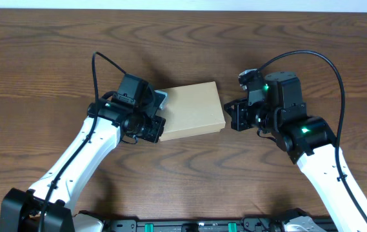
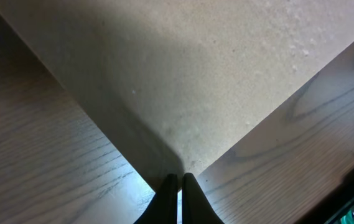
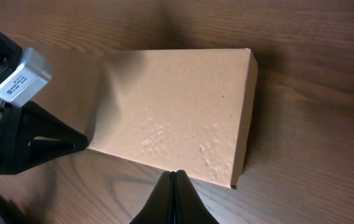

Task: Pack container
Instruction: 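Press the closed lid down and square the box with both grippers, then push the box sides inward with both grippers to center it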

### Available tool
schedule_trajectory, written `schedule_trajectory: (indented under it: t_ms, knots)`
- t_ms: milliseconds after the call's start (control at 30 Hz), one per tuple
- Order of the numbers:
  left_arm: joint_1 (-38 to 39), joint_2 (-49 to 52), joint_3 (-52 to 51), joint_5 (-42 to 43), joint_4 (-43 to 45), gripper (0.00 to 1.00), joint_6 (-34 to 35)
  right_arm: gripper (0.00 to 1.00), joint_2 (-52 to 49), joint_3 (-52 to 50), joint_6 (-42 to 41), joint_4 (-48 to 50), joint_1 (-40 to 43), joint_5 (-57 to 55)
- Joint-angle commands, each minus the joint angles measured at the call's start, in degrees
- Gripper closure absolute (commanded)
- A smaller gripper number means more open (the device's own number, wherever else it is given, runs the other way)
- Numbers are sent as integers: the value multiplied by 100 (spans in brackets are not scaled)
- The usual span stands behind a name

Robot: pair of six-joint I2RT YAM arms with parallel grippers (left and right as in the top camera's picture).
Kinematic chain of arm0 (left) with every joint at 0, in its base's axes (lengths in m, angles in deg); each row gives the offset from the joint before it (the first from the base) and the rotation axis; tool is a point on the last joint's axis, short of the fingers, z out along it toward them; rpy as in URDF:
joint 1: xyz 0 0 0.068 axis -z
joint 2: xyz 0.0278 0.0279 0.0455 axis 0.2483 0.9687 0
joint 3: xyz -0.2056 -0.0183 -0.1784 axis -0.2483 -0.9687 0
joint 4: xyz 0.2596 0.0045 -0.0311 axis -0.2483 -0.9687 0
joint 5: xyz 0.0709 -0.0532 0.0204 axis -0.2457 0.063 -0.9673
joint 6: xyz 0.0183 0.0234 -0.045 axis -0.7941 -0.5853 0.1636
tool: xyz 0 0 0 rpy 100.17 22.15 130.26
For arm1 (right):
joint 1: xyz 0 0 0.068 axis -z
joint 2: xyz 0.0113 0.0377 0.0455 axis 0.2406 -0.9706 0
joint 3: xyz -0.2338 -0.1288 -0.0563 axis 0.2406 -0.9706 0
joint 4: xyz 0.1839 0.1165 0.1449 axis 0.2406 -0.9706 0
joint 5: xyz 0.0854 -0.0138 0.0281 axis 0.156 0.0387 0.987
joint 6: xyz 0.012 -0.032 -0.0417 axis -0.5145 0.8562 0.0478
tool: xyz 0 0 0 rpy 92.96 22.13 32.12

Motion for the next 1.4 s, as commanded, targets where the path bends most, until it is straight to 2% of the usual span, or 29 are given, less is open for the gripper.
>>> schedule_trajectory:
  t_ms: [0, 267, 400, 567, 767, 900, 1067, 1367]
  knots:
    - [9, 162, -103, -157, 22, 94, 109, 99, 63, -2, 81, -37, -50, -210]
    - [-7, -417, 127, -199, -59, 94, 212, 99, -236, -17, -273, -664, -48, -1628]
    - [-243, -754, 125, -960, 98, 94, 662, 99, -654, -92, -579, -673, -50, -1635]
    - [-739, -518, 122, -540, 120, 94, 754, 98, -1207, -136, -872, -658, -59, -1515]
    - [-782, 192, 125, -116, 555, 94, 1029, 99, -1596, -149, -938, -529, -166, -1156]
    - [-782, 614, 125, 61, 907, 94, 1322, 99, -1644, -149, -938, -433, -365, -1121]
    - [-782, 887, 125, 603, 1309, 94, 1351, 99, -1646, -149, -938, -404, -629, -1121]
    - [-782, 942, 125, 629, 1467, 94, 1405, 98, -1646, -149, -960, -411, -693, -1126]
